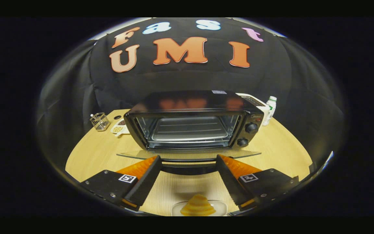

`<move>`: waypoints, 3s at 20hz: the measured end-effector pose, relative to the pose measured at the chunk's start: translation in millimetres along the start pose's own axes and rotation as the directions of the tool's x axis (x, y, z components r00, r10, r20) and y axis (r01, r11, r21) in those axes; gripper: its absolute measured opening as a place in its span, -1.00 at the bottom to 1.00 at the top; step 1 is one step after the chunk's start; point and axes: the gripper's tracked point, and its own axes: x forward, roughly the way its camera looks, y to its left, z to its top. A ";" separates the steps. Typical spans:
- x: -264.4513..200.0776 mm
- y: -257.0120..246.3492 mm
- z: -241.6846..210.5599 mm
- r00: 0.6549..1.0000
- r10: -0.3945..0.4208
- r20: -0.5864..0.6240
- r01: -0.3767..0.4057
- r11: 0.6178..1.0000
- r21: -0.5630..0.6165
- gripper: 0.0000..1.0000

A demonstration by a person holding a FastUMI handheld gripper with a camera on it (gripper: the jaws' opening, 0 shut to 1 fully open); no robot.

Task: Open the toaster oven, put the food inside, and close the toaster oven door.

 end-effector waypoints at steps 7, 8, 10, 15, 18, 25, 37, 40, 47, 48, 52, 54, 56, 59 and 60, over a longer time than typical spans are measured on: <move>-0.6 -0.9 -56.3 0.995 -0.002 -0.098 0.005 0.999 0.033 0.99; 1.3 -0.2 -63.6 0.994 -0.002 -0.113 0.006 0.999 0.032 0.99; 4.8 1.2 -70.2 0.991 -0.002 -0.135 0.007 0.999 0.033 0.99; 12.6 5.2 -93.5 0.985 0.002 -0.175 0.006 0.999 0.047 0.99; 14.9 7.0 -102.8 0.981 -0.004 -0.193 0.012 0.999 0.038 0.97; 5.1 5.0 -100.3 0.982 -0.004 -0.189 0.014 0.999 0.052 0.98; -83.1 -5.9 -125.8 0.979 -0.052 -0.199 0.066 0.996 0.062 0.98; -93.3 -4.3 -146.7 0.971 -0.068 -0.228 0.085 0.994 0.065 0.98; -98.9 0.9 -184.3 0.952 -0.081 -0.295 0.107 0.992 0.070 0.98; -97.7 0.8 -187.7 0.950 -0.084 -0.302 0.110 0.991 0.071 0.98; -91.4 0.0 -203.3 0.938 -0.090 -0.336 0.120 0.990 0.070 0.98; -87.6 0.5 -212.9 0.931 -0.090 -0.352 0.123 0.990 0.072 0.97; -84.0 0.8 -218.7 0.928 -0.090 -0.361 0.124 0.990 0.073 0.98; -80.1 -0.4 -223.3 0.923 -0.099 -0.372 0.135 0.988 0.072 0.93; -78.6 -1.1 -221.6 0.926 -0.100 -0.365 0.135 0.988 0.071 0.88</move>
